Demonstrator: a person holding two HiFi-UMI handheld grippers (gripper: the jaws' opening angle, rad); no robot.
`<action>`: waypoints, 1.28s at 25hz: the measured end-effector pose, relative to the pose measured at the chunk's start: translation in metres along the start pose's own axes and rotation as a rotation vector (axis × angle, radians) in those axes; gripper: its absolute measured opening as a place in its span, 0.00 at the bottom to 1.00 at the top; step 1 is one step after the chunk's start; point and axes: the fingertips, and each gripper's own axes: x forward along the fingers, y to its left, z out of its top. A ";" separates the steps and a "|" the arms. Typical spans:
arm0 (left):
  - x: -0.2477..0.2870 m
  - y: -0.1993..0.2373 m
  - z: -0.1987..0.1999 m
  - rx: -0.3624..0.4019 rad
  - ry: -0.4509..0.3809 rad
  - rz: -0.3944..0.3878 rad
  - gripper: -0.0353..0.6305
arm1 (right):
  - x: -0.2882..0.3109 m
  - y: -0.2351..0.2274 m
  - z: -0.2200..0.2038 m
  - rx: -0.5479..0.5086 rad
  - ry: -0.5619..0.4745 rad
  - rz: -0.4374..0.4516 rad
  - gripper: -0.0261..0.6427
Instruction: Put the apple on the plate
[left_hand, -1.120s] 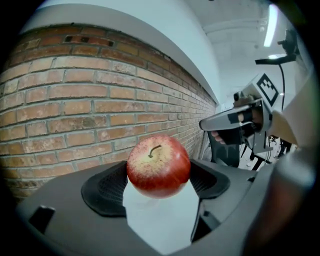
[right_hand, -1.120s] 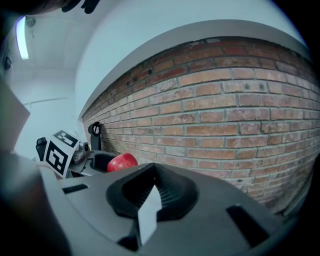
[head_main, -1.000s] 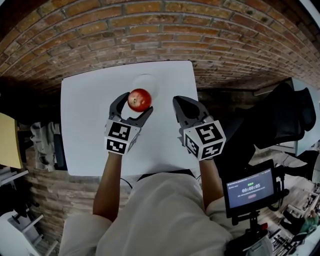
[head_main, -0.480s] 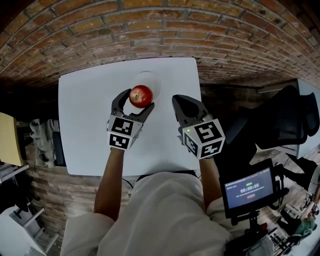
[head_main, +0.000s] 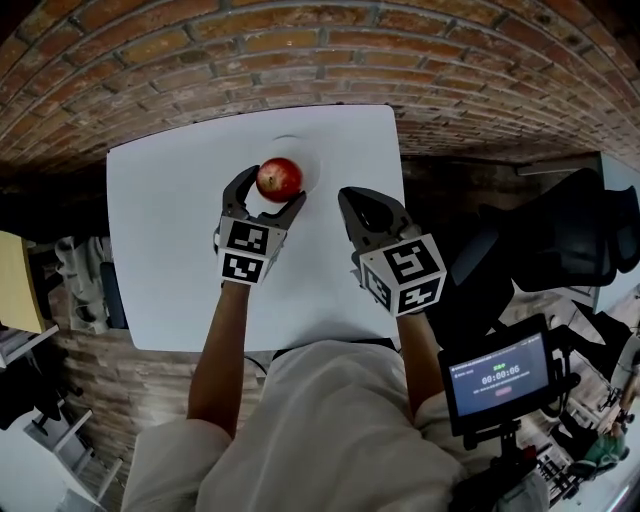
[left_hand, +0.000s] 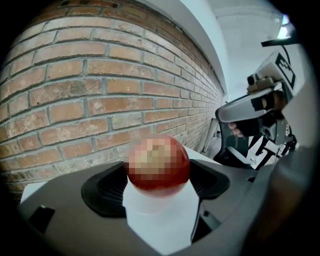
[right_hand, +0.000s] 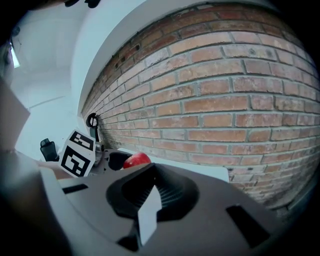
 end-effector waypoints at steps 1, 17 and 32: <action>0.006 0.002 -0.002 0.004 0.007 -0.001 0.63 | 0.003 -0.003 -0.002 0.002 0.004 0.000 0.04; 0.064 0.017 -0.043 0.038 0.111 0.004 0.63 | 0.029 -0.026 -0.024 0.046 0.063 -0.016 0.04; 0.092 0.025 -0.063 0.113 0.197 0.029 0.63 | 0.031 -0.029 -0.035 0.063 0.089 -0.020 0.04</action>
